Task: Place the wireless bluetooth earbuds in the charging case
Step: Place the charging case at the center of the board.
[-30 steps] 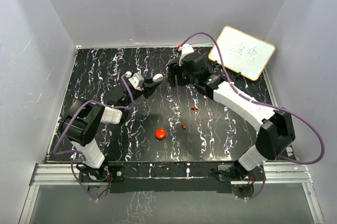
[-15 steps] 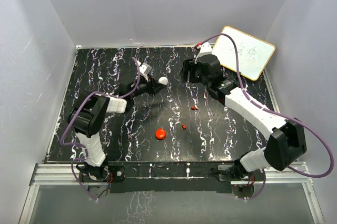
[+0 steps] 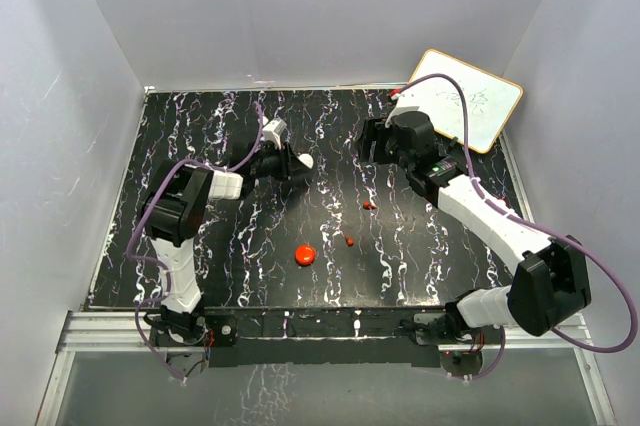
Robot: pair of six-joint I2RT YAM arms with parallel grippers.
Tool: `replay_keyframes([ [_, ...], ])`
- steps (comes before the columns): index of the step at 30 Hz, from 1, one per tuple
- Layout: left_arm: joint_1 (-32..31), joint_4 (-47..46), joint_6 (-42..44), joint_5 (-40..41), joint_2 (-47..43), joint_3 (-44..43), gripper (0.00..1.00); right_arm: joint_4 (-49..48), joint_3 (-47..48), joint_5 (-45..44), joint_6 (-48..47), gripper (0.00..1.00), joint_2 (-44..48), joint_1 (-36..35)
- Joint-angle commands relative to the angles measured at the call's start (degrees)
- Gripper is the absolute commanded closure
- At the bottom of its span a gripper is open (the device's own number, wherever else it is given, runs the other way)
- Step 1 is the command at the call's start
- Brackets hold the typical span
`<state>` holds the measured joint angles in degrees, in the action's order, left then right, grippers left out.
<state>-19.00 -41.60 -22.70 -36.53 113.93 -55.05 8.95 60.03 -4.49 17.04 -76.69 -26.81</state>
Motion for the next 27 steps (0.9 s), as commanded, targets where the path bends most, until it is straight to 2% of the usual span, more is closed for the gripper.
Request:
replay_keyframes([
  [1, 0.91, 6.76, -0.8, 0.95, 0.42, -3.46, 1.0, -3.98, -0.33, 1.66, 0.68, 0.36, 2.02, 1.03],
  [9, 1.07, 14.45, 1.28, 2.13, 1.92, -6.65, 1.0, -4.68, -0.75, 3.85, 1.36, 0.36, 1.43, 2.15],
  [12, 1.12, 16.93, 1.94, 2.88, 1.95, -7.44, 0.91, -4.99, -1.04, 4.2, 1.55, 0.36, 1.5, 2.34],
  [15, 1.16, 19.08, 2.77, 3.85, 1.66, -8.01, 0.87, -5.14, -1.22, 4.38, 1.64, 0.37, 1.7, 2.45],
  [22, 1.16, 25.25, 5.16, 7.35, 0.3, -9.32, 0.71, -5.48, -1.75, 4.93, 1.99, 0.37, 1.63, 2.55],
  [27, 1.16, 28.93, 6.25, 10.64, -1.01, -9.61, 0.54, -5.69, -2.38, 5.01, 2.03, 0.37, 1.89, 2.56],
])
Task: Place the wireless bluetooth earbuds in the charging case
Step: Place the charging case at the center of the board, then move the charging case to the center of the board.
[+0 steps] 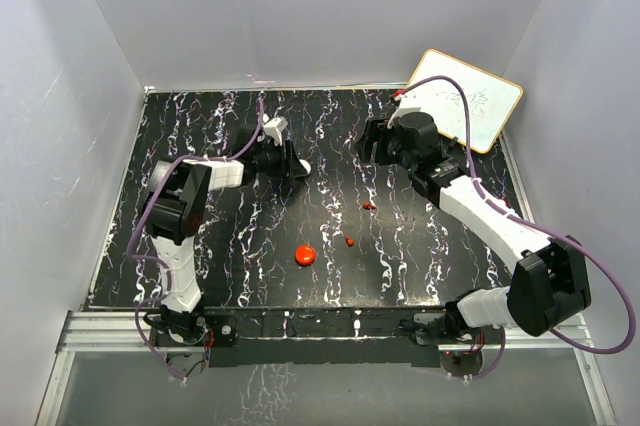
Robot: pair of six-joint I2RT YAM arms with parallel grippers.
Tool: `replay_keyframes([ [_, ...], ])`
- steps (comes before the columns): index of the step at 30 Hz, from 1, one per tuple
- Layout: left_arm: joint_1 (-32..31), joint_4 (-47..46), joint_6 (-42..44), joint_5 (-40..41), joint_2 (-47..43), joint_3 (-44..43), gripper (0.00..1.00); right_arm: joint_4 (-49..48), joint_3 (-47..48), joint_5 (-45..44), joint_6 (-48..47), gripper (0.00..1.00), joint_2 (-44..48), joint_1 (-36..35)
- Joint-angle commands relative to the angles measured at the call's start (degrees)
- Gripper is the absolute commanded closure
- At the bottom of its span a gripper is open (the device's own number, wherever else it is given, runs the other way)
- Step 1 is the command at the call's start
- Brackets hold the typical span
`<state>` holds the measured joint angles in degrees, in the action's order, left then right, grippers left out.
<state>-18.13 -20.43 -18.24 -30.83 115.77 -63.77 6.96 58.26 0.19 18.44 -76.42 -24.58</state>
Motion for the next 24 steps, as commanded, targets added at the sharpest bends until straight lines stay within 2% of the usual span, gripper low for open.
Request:
replay_keyframes([
  [1, 0.29, 8.51, 1.99, 5.63, -2.99, -0.99, 0.52, -3.77, -0.7, 0.39, 0.68, 0.37, 1.74, 0.32],
  [5, 0.31, 9.83, 1.49, 11.48, -5.66, 0.56, 0.37, -3.96, -1.32, 0.48, 0.33, 0.37, 2.02, 0.32],
  [9, 0.66, 10.3, -0.25, 23.05, -11.42, 3.9, 0.13, -3.97, -2.13, 1.16, -0.4, 0.37, 2.29, 0.33],
  [11, 1.32, 10.32, -1.24, 24.49, -14.34, 5.57, 0.02, -4.33, -2.79, 1.17, -0.88, 0.36, 2.49, 0.34],
  [14, 1.6, 11.38, -0.41, 24.18, -18.49, 7.36, 0.01, -4.67, -3.74, 1.49, -1.43, 0.34, 2.51, 0.35],
  [18, 1.61, 8.92, -3.26, 23.54, -24.6, 12.65, 0.01, -7.17, -5.98, 3.65, -1.87, 0.17, 3.18, 0.36],
  [20, 1.6, 7.91, -4.15, 22.46, -26.65, 14.69, 0.01, -8.47, -7.34, 4.39, -2.31, 0.12, 3.84, 0.33],
  [22, 1.6, 6.85, -4.54, 21.65, -28.28, 16.5, 0.01, -9.32, -8.17, 5.25, -2.82, 0.1, 4.25, 0.34],
  [24, 1.56, 4.72, -5.22, 20.64, -29.83, 18.28, 0.01, -9.0, -7.9, 7.28, -2.84, 0.14, 3.37, 0.42],
])
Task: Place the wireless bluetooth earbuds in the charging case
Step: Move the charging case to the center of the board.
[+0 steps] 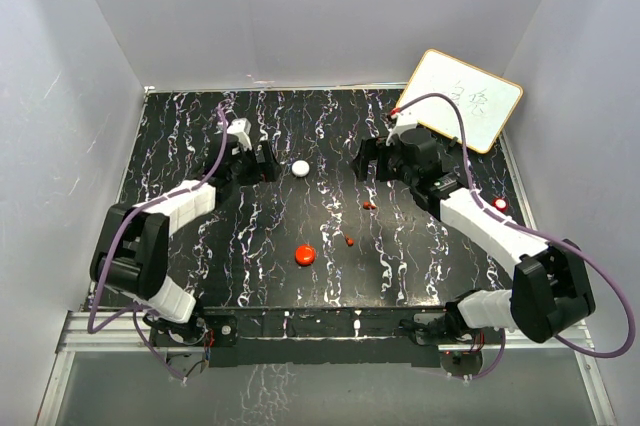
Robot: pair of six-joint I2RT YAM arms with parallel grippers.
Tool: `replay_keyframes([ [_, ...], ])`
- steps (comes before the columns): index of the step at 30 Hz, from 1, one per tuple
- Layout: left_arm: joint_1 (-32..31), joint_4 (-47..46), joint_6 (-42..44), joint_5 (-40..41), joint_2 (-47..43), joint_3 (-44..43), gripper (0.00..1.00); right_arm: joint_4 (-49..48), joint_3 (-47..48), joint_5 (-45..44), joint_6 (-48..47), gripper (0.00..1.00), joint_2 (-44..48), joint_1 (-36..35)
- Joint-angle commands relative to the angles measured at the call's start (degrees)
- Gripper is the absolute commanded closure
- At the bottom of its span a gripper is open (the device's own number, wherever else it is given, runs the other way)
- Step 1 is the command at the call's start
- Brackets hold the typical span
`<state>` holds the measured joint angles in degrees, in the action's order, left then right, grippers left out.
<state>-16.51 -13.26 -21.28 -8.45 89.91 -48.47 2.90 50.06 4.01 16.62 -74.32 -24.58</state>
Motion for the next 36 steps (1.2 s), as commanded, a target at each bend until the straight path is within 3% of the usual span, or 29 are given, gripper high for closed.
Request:
replay_keyframes([
  [1, -0.06, -3.74, -2.88, -2.38, -4.66, 3.82, 0.01, -4.24, 0.83, 5.99, -1.46, 0.16, 0.31, 0.4],
  [7, -0.02, -10.5, -6.35, -4.44, -7.28, 8.13, 0.01, -1.01, 1.1, 16.43, -3.83, 0.26, -3.81, -1.84],
  [12, -0.01, -17.65, -8.16, -4.6, -11.23, 13.62, 0.01, -0.65, -1.15, 12.57, -5.87, 0.24, -4.17, -8.6],
  [19, -0.05, -17.65, -7.46, -5.67, -12.31, 13.26, 0.01, -0.35, -1.68, 8.31, -5.76, 0.25, -5.42, -12.33],
  [28, -0.05, -18.03, -7.22, -5.59, -12.34, 13.62, 0.01, -0.28, -2.93, -1.79, -5.71, 0.25, -8.35, -25.42],
  [36, -0.02, -16.27, -6.33, -2.49, -14.68, 13.71, 0.01, -0.89, -4.18, -6.24, -7.21, 0.22, -10.22, -32.86],
])
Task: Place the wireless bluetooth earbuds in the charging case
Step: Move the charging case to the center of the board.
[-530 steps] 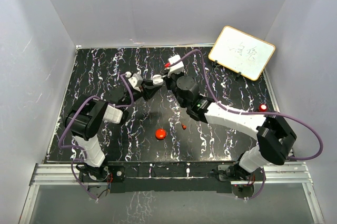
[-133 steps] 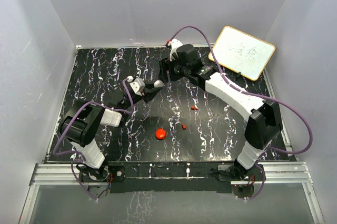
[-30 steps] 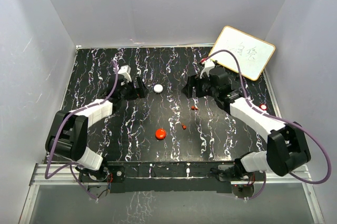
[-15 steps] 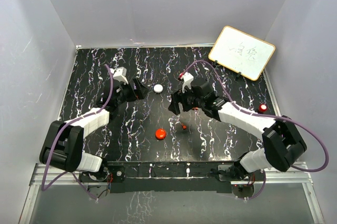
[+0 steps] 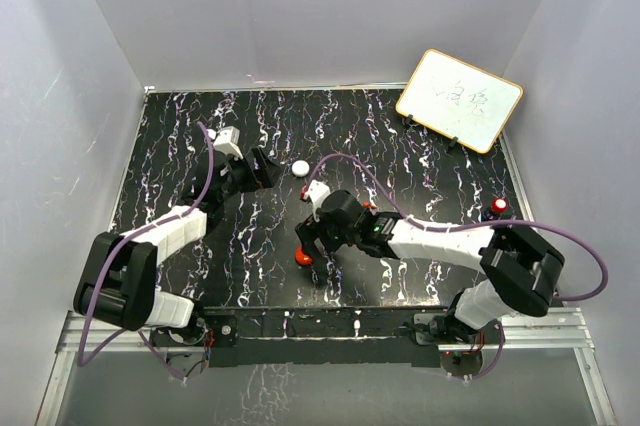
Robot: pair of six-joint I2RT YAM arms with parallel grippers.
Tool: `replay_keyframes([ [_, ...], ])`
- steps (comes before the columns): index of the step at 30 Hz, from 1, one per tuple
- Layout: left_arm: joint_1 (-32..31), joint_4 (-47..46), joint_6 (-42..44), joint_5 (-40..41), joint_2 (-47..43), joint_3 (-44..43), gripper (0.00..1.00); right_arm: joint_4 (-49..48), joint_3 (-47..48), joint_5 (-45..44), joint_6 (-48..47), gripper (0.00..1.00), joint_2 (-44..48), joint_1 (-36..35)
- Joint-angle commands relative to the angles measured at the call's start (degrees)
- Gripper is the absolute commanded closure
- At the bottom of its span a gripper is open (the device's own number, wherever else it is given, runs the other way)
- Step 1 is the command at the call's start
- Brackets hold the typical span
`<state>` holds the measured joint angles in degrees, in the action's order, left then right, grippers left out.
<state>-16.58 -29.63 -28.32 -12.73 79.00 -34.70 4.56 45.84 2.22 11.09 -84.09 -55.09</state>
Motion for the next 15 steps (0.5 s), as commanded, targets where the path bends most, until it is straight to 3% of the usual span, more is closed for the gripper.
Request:
replay_keyframes([
  [1, 0.03, 0.27, 0.84, 2.14, -4.0, -0.05, 0.01, -2.56, 0.03, -5.36, -1.83, 0.21, -0.84, -3.18],
  [15, 0.05, 0.62, 1.33, 2.18, -3.42, -0.66, 0.01, -3.22, 1.98, -12.21, -3.44, 0.2, -8.57, -9.14],
])
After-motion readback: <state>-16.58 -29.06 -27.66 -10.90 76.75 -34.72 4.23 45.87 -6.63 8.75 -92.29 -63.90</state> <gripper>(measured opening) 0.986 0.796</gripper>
